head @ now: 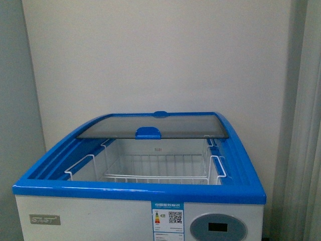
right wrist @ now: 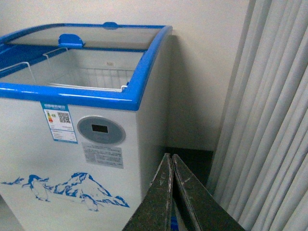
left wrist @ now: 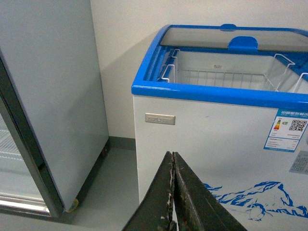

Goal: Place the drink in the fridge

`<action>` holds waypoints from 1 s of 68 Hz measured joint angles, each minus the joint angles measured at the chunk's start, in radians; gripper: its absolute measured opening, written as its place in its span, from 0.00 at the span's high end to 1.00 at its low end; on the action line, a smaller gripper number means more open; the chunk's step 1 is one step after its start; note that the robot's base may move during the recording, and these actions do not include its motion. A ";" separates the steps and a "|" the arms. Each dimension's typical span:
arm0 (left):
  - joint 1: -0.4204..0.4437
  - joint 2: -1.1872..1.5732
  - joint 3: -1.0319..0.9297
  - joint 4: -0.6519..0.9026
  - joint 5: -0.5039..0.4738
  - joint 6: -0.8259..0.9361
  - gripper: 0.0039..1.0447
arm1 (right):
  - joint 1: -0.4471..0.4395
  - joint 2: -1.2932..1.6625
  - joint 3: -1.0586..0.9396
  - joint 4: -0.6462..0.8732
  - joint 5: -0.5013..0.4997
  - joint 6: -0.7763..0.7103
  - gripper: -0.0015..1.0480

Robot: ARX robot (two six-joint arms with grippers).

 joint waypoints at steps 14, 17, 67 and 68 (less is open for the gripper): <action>0.000 0.000 0.000 0.000 0.000 0.000 0.98 | 0.000 -0.031 -0.023 0.003 0.000 0.000 0.97; 0.000 0.000 0.000 0.000 0.000 0.000 0.98 | 0.000 -0.031 -0.023 0.003 0.000 0.000 0.97; 0.000 0.000 0.000 0.000 0.000 0.000 0.07 | 0.000 -0.032 -0.023 0.003 0.000 0.001 0.07; 0.000 0.000 0.000 0.000 0.000 0.000 0.08 | 0.000 -0.032 -0.023 0.003 0.000 0.001 0.08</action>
